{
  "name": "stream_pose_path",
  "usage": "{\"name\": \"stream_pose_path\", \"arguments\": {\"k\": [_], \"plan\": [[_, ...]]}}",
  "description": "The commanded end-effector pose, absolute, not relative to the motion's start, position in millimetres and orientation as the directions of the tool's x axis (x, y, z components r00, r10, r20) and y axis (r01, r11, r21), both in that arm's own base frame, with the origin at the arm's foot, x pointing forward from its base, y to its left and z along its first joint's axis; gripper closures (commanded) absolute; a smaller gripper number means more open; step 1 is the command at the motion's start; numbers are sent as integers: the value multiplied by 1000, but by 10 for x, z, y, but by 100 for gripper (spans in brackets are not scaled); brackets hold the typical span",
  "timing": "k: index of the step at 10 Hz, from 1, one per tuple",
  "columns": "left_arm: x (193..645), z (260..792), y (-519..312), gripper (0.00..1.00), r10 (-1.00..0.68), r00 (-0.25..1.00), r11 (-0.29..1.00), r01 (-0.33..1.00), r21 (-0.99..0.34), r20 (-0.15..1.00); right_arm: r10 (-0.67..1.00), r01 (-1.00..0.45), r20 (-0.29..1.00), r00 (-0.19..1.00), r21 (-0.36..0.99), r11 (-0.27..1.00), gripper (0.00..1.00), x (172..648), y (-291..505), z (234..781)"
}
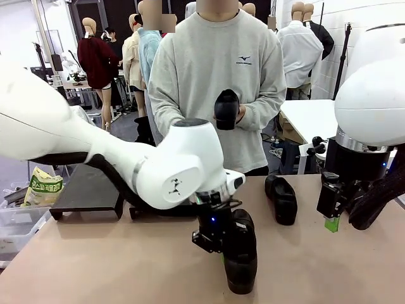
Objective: Organize the shoes by placing them on the stand.
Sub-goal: Place the Shoe from the middle of the table onto the Shoes Stand.
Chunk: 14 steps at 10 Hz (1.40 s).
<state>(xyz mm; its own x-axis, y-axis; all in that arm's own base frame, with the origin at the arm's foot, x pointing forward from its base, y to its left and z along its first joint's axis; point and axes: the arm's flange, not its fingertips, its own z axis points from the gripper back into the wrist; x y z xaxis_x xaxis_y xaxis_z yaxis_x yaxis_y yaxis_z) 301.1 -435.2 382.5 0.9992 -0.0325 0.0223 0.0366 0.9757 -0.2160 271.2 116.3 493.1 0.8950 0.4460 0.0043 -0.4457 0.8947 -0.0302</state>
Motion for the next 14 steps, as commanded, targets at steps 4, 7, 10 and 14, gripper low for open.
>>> {"name": "stream_pose_path", "arguments": {"k": [4, 7, 10, 14], "plan": [[2760, 4665, -2648, 100, -61, 986, 969, 97, -227, 158, 442, -442, 5, 897, -8, 897, 0, 2700, 1186, 4928], [2748, 4817, -1755, 100, -11, 954, 993, 45, -107, 298, 442, -442, 5, 897, -8, 897, 0, 2700, 1186, 4928], [2718, 5056, -1331, 100, -20, 923, 997, 45, -56, 384, 442, -442, 5, 897, -8, 897, 0, 2700, 1186, 4928], [2883, 5175, -1471, 100, 13, 935, 997, 13, -71, 355, 442, -442, 5, 897, -8, 897, 0, 2700, 1186, 4928]]}}
